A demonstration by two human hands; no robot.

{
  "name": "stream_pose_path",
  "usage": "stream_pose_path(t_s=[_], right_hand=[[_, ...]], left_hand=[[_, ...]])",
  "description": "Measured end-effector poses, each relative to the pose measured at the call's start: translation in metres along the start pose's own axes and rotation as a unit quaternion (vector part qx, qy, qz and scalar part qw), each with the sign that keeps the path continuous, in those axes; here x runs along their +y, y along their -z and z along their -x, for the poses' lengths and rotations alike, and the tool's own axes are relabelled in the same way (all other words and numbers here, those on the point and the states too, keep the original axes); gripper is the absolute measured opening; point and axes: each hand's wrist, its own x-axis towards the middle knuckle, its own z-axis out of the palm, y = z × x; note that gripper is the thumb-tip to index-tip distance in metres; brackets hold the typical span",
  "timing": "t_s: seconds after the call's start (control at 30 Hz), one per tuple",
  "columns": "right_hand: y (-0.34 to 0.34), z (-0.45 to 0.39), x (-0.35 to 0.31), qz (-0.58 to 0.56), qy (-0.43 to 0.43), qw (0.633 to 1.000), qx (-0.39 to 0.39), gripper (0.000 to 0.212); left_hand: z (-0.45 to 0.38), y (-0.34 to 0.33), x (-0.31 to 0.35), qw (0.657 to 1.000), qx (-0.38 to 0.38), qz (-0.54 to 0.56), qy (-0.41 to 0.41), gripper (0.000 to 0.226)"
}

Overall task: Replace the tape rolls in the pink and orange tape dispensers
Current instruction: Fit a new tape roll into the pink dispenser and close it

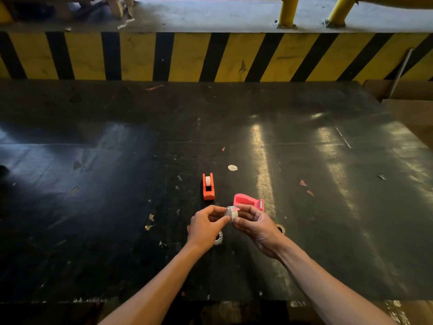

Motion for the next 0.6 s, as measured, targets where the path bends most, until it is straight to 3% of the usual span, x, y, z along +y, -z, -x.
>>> stream_pose_path(t_s=[0.27,0.43,0.6], right_hand=[[-0.002,0.005,0.002,-0.06,-0.028,0.997,-0.04,0.037],[-0.005,0.008,-0.003,-0.022,-0.026,0.999,-0.025,0.032],[0.004,0.008,-0.001,-0.014,-0.035,0.999,-0.031,0.034]], left_hand=[[0.001,-0.004,0.003,0.998,0.037,-0.039,-0.031,0.025],[-0.003,0.001,-0.004,0.997,-0.043,-0.051,-0.027,0.038],[-0.008,0.006,-0.01,0.993,-0.119,-0.021,0.006,0.03]])
